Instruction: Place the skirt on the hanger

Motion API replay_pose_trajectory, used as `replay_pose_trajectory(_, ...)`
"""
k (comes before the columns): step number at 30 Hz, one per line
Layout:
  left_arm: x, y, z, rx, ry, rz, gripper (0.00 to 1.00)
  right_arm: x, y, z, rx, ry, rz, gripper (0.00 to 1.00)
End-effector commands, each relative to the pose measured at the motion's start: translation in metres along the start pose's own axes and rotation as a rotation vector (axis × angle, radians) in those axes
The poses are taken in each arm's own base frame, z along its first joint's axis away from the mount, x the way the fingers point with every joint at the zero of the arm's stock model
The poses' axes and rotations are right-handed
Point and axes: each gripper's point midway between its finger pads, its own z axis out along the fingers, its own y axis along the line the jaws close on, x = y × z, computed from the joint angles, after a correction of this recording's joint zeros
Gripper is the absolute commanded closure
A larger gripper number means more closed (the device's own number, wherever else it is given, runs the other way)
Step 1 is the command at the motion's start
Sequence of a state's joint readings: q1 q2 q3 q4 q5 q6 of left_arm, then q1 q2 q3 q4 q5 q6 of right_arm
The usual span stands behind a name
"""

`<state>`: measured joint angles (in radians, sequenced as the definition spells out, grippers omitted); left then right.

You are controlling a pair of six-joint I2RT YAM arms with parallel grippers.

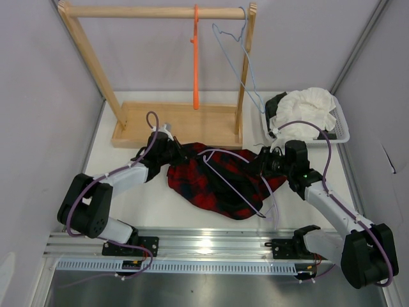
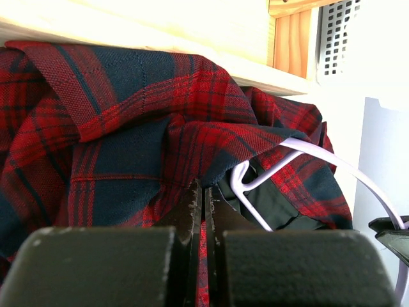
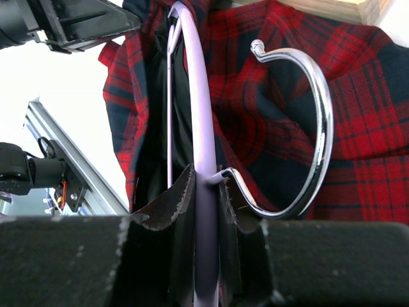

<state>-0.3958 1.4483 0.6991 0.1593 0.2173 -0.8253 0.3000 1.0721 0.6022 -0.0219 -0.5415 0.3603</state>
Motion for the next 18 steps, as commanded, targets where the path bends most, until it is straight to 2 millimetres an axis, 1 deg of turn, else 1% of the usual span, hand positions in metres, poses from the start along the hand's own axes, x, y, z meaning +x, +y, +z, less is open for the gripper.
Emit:
replay_pose_trajectory(1, -0.003, -0.001, -0.002, 0.012, -0.013, 0.042, 1.0, -0.004, -0.002, -0.002, 0.019, -0.017, -0.032, 1.0)
replay_pose_trajectory(4, 0.0, -0.002, -0.002, 0.002, 0.003, 0.089, 1.0, 0.0, 0.002, -0.002, -0.006, -0.002, -0.032, 1.0)
replay_pose_trajectory(5, -0.005, -0.008, -0.002, 0.008, -0.005, 0.126, 0.98, -0.001, 0.003, -0.002, -0.008, -0.003, -0.035, 1.0)
replay_pose_trajectory(6, -0.002, -0.004, -0.003, -0.016, 0.012, 0.139, 0.95, 0.002, 0.004, -0.001, -0.001, 0.004, -0.038, 1.0)
replay_pose_trajectory(7, -0.001, -0.004, -0.003, -0.029, 0.008, 0.16, 0.89, 0.004, 0.005, -0.001, 0.002, 0.009, -0.043, 1.0)
replay_pose_trajectory(8, -0.007, -0.01, -0.004, -0.025, -0.008, 0.193, 0.86, 0.004, 0.005, 0.0, 0.004, 0.011, -0.049, 1.0)
replay_pose_trajectory(9, -0.006, -0.006, -0.005, -0.045, -0.001, 0.204, 0.82, 0.006, 0.005, 0.002, 0.008, 0.015, -0.052, 1.0)
replay_pose_trajectory(11, -0.015, -0.014, -0.008, -0.044, -0.029, 0.25, 0.74, 0.006, 0.006, 0.002, 0.001, 0.017, -0.052, 1.0)
replay_pose_trajectory(13, -0.018, -0.019, -0.01, -0.036, -0.033, 0.281, 0.67, 0.004, 0.006, 0.003, 0.005, 0.014, -0.052, 1.0)
replay_pose_trajectory(14, -0.025, -0.028, -0.012, -0.017, -0.051, 0.317, 0.66, 0.003, 0.007, 0.003, 0.004, 0.011, -0.055, 1.0)
replay_pose_trajectory(15, -0.025, -0.029, -0.012, -0.013, -0.047, 0.337, 0.64, 0.003, 0.007, 0.003, 0.004, 0.012, -0.054, 1.0)
replay_pose_trajectory(16, -0.019, -0.028, -0.014, -0.017, -0.018, 0.379, 0.64, 0.003, 0.006, 0.004, 0.006, 0.012, -0.055, 1.0)
replay_pose_trajectory(17, -0.024, -0.039, -0.014, 0.002, -0.019, 0.412, 0.64, 0.003, 0.007, 0.003, 0.005, 0.012, -0.052, 1.0)
replay_pose_trajectory(18, -0.022, -0.041, -0.014, 0.0, -0.008, 0.436, 0.64, 0.002, 0.007, 0.004, 0.002, 0.012, -0.055, 1.0)
